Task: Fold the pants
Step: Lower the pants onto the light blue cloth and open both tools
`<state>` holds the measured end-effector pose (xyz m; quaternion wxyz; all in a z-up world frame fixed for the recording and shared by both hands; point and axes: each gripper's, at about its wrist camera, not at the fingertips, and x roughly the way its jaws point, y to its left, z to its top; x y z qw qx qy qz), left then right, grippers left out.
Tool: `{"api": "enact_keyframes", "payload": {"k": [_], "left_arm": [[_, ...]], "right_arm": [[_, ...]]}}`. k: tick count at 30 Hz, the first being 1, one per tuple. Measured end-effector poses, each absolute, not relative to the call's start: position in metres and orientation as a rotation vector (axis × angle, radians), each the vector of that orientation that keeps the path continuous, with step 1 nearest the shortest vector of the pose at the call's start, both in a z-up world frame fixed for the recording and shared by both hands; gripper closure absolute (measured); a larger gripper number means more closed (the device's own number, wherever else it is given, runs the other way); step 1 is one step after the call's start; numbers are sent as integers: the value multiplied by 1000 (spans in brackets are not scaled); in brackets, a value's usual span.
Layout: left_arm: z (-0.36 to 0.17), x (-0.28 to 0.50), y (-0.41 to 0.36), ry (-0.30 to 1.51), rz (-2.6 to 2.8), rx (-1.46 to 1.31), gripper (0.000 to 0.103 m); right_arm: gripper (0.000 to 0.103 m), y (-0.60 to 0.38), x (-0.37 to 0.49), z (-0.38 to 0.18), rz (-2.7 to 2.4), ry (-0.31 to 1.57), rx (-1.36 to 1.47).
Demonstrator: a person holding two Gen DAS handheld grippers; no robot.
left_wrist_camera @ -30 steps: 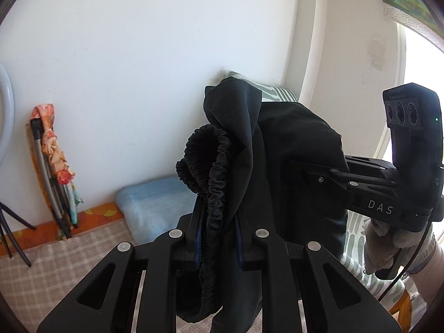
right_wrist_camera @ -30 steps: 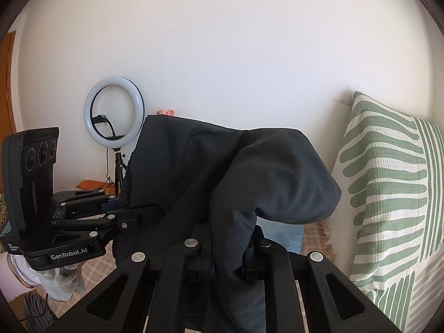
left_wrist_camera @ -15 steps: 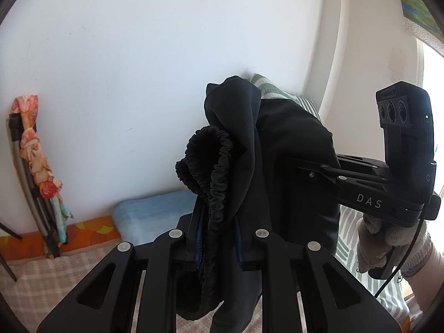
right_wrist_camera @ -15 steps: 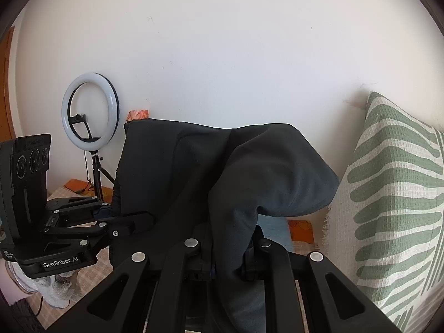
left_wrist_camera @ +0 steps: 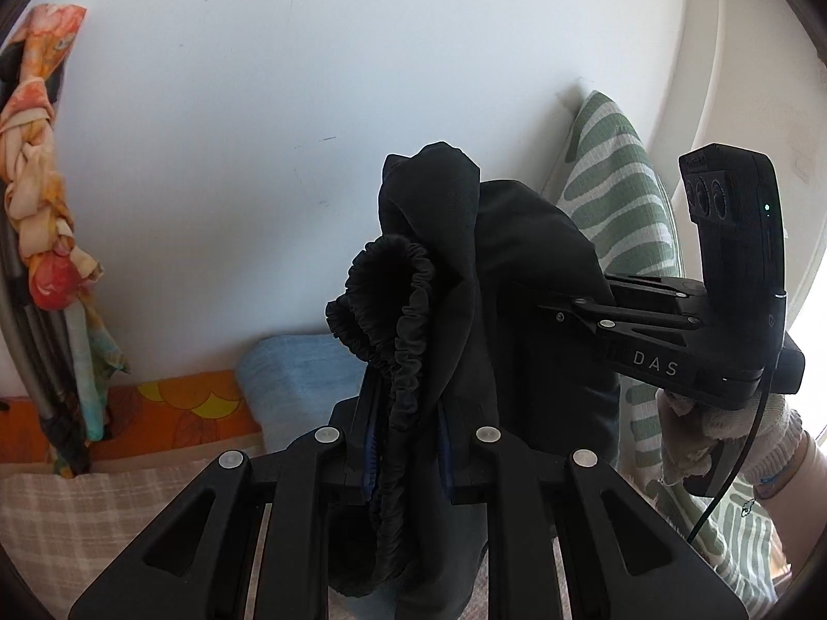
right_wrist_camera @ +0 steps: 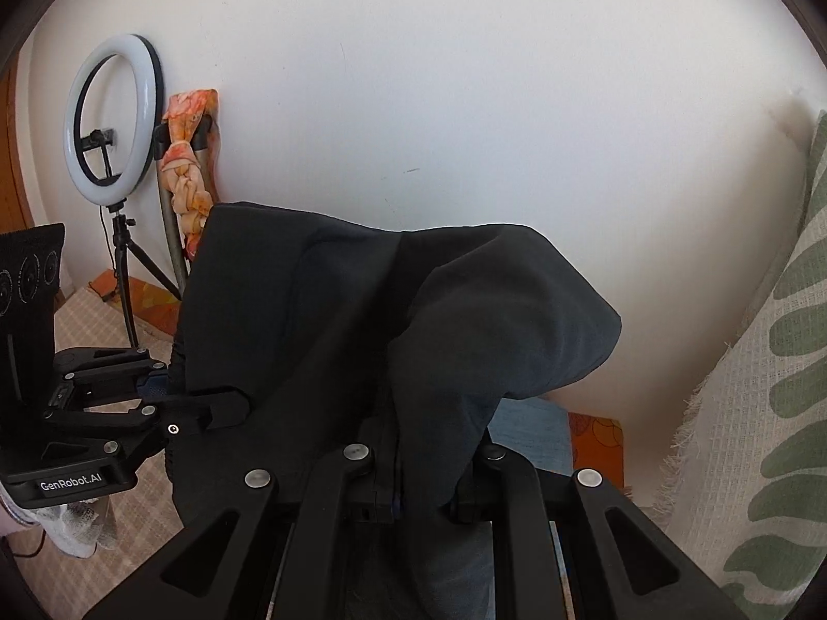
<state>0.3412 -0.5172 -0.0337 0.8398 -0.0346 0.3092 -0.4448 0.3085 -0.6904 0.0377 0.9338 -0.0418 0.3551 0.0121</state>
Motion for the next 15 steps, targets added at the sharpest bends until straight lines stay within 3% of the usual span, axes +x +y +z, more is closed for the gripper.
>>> {"api": "enact_keyframes", "payload": {"k": [4, 6, 8, 11, 15], "left_arm": [[-53, 361, -529, 665, -876, -49, 87], [-60, 371, -529, 678, -833, -55, 87], [-68, 380, -529, 705, -792, -44, 84], [-72, 387, -529, 712, -739, -8, 80], [-72, 400, -520, 687, -703, -10, 74]], "right_arm": [[92, -714, 345, 10, 0, 791, -127], [87, -730, 358, -3, -20, 816, -110], [73, -742, 365, -13, -60, 820, -98], [67, -752, 366, -25, -130, 836, -94], [66, -767, 356, -28, -197, 833, -76]]}}
